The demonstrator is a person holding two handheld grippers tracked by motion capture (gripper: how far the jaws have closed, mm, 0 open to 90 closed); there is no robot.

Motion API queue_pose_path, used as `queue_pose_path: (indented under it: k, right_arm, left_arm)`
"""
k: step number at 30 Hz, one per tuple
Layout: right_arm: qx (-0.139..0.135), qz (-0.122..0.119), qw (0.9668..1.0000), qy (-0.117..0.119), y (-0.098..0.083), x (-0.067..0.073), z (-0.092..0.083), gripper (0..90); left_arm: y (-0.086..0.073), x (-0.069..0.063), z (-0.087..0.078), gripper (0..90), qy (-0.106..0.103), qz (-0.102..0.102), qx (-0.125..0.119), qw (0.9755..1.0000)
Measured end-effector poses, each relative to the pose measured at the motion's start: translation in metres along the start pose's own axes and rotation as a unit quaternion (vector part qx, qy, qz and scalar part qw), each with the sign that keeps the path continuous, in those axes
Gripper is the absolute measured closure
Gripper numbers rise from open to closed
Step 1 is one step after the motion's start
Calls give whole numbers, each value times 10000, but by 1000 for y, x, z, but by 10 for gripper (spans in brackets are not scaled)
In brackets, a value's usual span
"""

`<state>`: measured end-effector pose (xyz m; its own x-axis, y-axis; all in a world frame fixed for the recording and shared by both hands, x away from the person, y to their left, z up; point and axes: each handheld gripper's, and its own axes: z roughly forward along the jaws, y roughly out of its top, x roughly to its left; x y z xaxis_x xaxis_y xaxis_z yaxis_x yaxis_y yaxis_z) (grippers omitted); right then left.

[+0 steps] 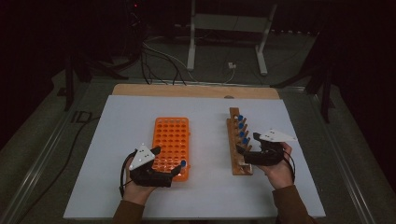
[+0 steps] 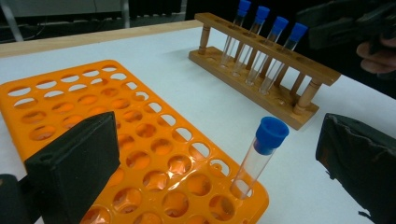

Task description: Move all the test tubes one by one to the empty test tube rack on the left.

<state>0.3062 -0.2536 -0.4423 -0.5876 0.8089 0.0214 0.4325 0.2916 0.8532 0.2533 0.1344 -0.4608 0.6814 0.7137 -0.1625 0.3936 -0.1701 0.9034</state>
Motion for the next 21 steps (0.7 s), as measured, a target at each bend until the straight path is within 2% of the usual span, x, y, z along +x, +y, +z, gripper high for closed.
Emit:
queue_pose_path:
  k: [5, 9, 13, 16, 21]
  right_arm:
    - [3, -44, 10000, -47, -5, 1, 9, 417]
    - [69, 25, 9999, -96, -8, 1, 15, 543]
    - [59, 17, 9999, -80, -10, 2, 16, 635]
    - [40, -77, 9999, -79, -11, 4, 15, 698]
    - [31, -161, 9998, -99, -11, 8, 15, 752]
  left_arm:
    - [0, 0, -1, 4, 2, -40, -24, 10000]
    - [-1, 0, -1, 4, -2, -55, -15, 10000]
    - [-1, 0, 0, 4, -8, -87, -16, 10000]
    - [-2, 0, 0, 4, -8, -88, -11, 10000]
    - [-2, 0, 1, 4, -40, -144, -40, 9999]
